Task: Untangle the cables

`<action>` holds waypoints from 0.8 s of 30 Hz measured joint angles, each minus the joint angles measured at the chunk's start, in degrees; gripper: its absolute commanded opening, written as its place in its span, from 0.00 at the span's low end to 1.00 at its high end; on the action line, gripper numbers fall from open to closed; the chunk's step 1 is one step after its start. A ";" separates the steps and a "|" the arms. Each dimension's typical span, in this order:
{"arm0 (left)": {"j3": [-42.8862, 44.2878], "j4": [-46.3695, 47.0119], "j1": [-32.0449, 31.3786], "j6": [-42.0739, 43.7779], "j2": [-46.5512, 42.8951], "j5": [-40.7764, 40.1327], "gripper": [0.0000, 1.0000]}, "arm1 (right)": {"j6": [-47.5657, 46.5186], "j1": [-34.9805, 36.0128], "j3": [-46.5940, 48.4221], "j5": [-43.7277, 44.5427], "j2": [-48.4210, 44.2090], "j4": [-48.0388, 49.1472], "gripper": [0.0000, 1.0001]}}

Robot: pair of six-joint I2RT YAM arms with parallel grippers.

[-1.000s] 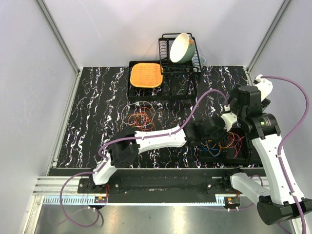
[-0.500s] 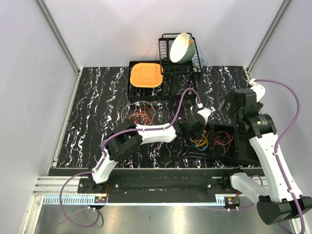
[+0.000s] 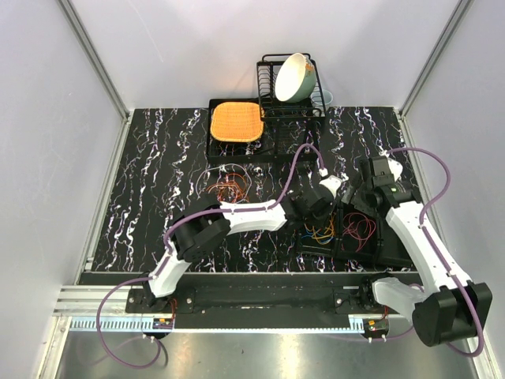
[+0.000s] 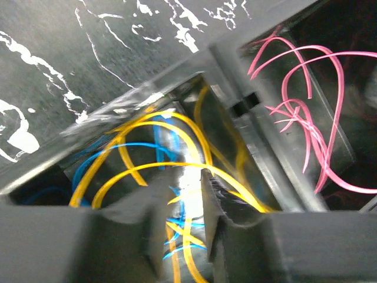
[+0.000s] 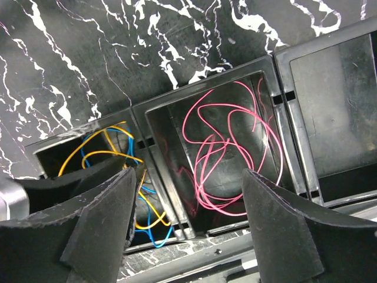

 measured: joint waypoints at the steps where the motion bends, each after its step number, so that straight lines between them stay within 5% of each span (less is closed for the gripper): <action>1: 0.00 -0.15 -0.07 -0.04 0.00 -0.04 0.38 | 0.15 -0.02 0.00 -0.20 0.72 0.15 0.76; 9: -0.04 -1.64 -0.13 -0.15 -0.94 0.09 0.38 | 1.27 -1.20 -1.29 -0.81 6.49 3.26 0.29; 12: -0.07 -1.73 -0.13 -0.13 -1.62 0.09 0.38 | 1.64 -1.57 -2.54 -0.90 8.94 4.31 0.20; 24: -0.57 -1.84 0.48 -0.15 -2.03 0.20 0.37 | 1.11 -2.32 -2.95 -0.79 16.20 9.79 0.18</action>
